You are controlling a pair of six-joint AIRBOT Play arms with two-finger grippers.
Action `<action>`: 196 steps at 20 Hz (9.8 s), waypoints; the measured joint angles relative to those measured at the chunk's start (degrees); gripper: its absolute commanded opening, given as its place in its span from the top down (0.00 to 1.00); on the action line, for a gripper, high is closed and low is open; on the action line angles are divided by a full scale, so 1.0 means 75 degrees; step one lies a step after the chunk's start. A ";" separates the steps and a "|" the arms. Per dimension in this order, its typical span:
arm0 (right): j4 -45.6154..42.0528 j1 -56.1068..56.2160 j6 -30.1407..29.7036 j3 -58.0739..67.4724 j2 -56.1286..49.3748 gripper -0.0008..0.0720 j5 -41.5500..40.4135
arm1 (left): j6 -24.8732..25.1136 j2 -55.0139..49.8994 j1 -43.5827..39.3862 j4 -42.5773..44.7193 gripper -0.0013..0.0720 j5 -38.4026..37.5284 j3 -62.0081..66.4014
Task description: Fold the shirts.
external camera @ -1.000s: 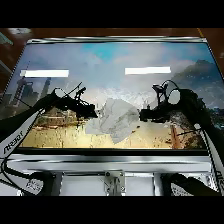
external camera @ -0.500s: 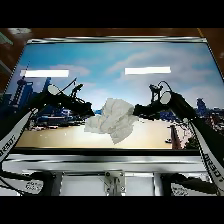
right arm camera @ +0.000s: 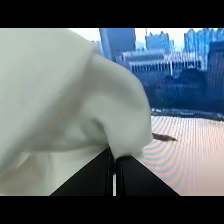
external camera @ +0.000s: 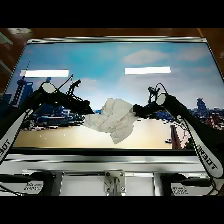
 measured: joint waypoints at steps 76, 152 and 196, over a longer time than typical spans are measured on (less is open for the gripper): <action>-0.0117 -0.1845 -0.1649 0.2037 0.0370 0.08 0.4940 | -0.0685 -0.0137 0.0178 0.1256 0.06 0.0688 -0.1180; -0.1428 -0.1314 0.1014 0.4121 0.5123 0.91 0.6819 | -0.1679 0.5843 0.2413 0.6344 0.93 -0.0315 0.3354; -0.1087 -0.1332 0.0589 0.1728 0.0134 0.91 0.2238 | -0.0673 0.1515 0.1708 0.0356 0.08 0.0807 -0.4310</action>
